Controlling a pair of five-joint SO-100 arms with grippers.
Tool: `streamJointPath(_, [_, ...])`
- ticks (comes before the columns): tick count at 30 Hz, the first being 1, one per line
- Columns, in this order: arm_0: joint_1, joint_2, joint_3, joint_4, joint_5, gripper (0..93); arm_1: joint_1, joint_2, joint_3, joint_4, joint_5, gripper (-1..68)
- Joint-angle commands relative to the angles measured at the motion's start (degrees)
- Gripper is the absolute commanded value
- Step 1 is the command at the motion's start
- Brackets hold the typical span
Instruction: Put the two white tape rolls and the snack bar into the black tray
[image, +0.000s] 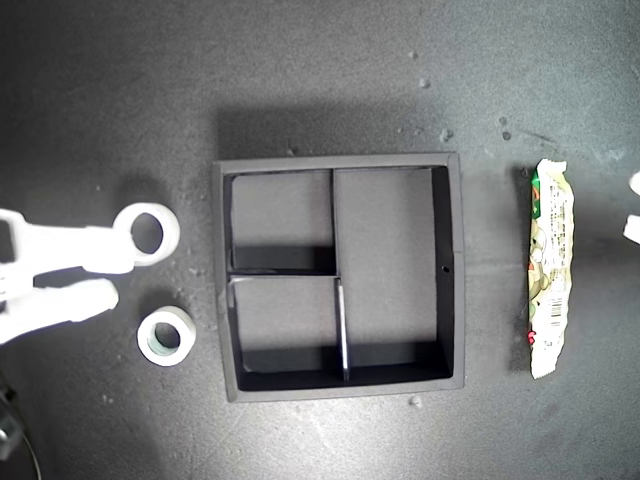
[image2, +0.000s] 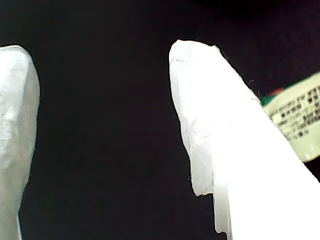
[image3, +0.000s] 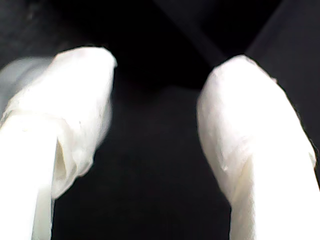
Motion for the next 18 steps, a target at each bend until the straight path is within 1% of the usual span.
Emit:
streamJointPath(1, [0.6, -11.2, -6.9, 3.7, -1.0, 13.3, -2.6, -12.9, -10.2, -2.5, -3.5, 20.1])
streamJointPath(3, [0.6, -14.0, -6.5, 3.9, -1.5, 13.5, -4.6, -27.9, -21.9, -0.5, -6.4, 21.5])
streamJointPath(6, [0.6, -17.5, -5.4, 4.0, -2.3, 13.8, -6.7, -48.6, -42.2, 8.7, -10.1, 22.8])
streamJointPath(9, [0.6, -20.6, -4.3, 3.5, -2.3, 14.4, -7.9, -61.3, -55.4, 16.6, -12.4, 24.2])
streamJointPath(13, [0.8, -24.0, -2.8, 2.2, -2.7, 14.8, -9.8, -67.9, -60.5, 20.7, -14.2, 24.2])
streamJointPath(18, [1.2, -28.5, -1.0, 0.0, -4.7, 15.0, -11.9, -68.8, -57.9, 22.7, -14.6, 22.8])
